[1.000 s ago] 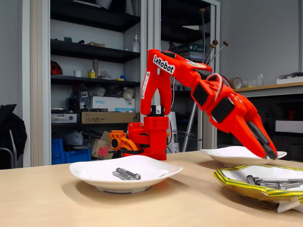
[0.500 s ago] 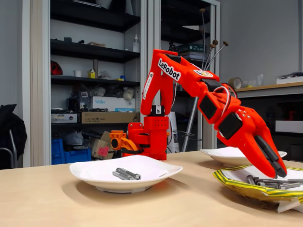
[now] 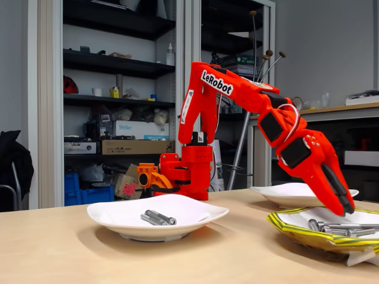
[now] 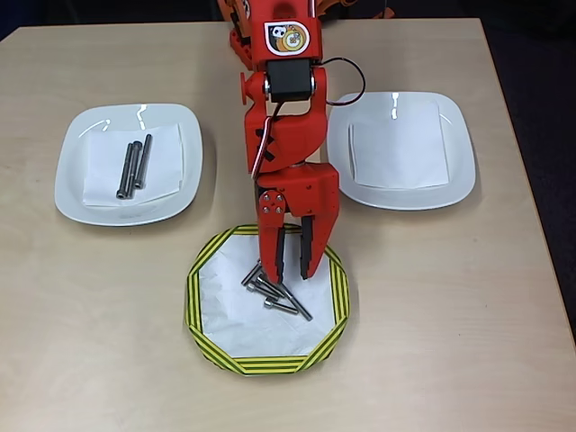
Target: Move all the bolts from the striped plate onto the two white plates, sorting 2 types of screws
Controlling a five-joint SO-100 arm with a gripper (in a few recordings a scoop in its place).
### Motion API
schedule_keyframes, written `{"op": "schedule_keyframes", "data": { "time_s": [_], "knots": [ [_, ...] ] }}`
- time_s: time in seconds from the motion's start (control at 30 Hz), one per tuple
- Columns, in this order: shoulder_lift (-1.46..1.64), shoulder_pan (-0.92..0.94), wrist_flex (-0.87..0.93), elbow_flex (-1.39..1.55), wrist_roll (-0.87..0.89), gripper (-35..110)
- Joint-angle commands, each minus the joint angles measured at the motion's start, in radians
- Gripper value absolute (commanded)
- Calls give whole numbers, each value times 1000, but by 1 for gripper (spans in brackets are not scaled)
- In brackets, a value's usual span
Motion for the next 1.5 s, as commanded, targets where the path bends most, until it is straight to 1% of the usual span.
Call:
{"op": "schedule_keyframes", "data": {
  "time_s": [0.0, 0.27, 0.47, 0.73, 0.87, 1.07, 1.27, 1.4, 1.47],
  "knots": [
    [61, -21, -26, 25, 25, 10],
    [49, -2, -41, 32, 9, 9],
    [-25, 17, -150, 49, 11, 9],
    [-133, 28, -230, 11, 25, 9],
    [-161, 31, -250, 9, 40, 6],
    [-137, 51, -204, 20, 28, 0],
    [-71, 61, -140, 21, -9, 0],
    [-2, 94, -20, -12, -43, 0],
    [28, 118, 29, -41, -95, 0]
  ]
}}
